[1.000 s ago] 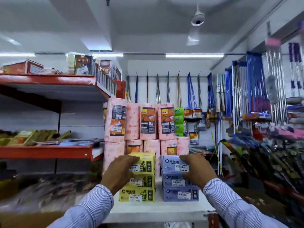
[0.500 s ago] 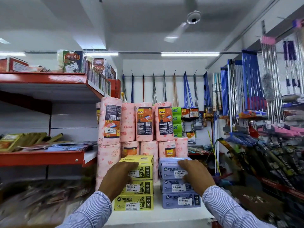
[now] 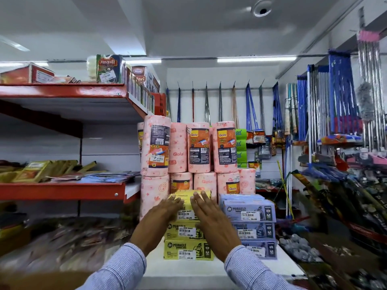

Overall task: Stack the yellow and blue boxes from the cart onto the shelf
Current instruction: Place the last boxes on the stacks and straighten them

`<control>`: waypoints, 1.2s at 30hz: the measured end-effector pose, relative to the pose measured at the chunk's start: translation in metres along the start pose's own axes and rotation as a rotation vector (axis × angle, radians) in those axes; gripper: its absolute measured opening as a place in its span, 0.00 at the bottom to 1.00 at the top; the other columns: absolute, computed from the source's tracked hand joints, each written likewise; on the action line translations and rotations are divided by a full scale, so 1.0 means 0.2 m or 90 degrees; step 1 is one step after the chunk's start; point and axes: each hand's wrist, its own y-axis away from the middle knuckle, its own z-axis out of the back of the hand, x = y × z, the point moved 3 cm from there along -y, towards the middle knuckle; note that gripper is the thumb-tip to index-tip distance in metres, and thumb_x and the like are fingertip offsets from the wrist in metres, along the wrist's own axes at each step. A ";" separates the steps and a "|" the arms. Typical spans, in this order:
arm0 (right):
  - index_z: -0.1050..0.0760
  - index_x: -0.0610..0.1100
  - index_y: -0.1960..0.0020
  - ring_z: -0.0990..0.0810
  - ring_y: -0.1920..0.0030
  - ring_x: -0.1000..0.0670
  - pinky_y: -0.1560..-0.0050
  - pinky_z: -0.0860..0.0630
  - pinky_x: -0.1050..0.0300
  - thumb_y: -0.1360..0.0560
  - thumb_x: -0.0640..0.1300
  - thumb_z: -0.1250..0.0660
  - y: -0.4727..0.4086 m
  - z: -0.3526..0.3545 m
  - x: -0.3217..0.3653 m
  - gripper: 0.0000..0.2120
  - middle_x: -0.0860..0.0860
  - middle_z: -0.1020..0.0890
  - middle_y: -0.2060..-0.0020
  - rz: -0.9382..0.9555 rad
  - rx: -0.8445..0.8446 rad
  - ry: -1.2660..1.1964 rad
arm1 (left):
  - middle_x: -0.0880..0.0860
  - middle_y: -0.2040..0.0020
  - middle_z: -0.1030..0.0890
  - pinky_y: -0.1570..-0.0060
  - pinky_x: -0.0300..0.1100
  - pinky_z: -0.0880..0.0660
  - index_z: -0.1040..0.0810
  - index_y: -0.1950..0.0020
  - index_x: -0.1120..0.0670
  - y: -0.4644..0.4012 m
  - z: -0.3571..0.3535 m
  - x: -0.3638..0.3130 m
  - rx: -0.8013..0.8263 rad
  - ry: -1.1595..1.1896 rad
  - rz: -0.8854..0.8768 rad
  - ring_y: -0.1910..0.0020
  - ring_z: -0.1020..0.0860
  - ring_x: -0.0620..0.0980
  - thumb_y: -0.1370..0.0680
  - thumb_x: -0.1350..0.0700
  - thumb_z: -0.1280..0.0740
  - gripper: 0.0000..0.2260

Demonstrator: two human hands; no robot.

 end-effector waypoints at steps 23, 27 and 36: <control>0.61 0.43 0.22 0.62 0.22 0.45 0.27 0.55 0.43 0.23 0.39 0.43 0.07 -0.11 0.05 0.36 0.46 0.59 0.21 -0.036 -0.017 -0.028 | 0.58 0.19 0.53 0.27 0.57 0.50 0.54 0.21 0.58 0.13 -0.19 0.05 -0.085 -0.210 -0.134 0.20 0.51 0.58 0.20 0.57 0.55 0.26; 0.60 0.43 0.22 0.61 0.22 0.45 0.25 0.57 0.43 0.22 0.39 0.45 0.18 0.02 -0.01 0.34 0.46 0.57 0.21 -0.048 -0.059 -0.040 | 0.56 0.19 0.54 0.26 0.57 0.51 0.54 0.21 0.56 0.12 -0.20 -0.07 -0.103 -0.173 -0.153 0.20 0.55 0.55 0.18 0.55 0.48 0.28; 0.58 0.41 0.22 0.57 0.22 0.43 0.25 0.53 0.40 0.21 0.40 0.43 0.43 0.14 -0.48 0.33 0.44 0.56 0.21 -0.182 -0.108 -0.020 | 0.59 0.19 0.52 0.25 0.56 0.51 0.53 0.21 0.59 -0.06 -0.36 -0.62 -0.092 -0.136 -0.235 0.20 0.56 0.57 0.20 0.60 0.40 0.31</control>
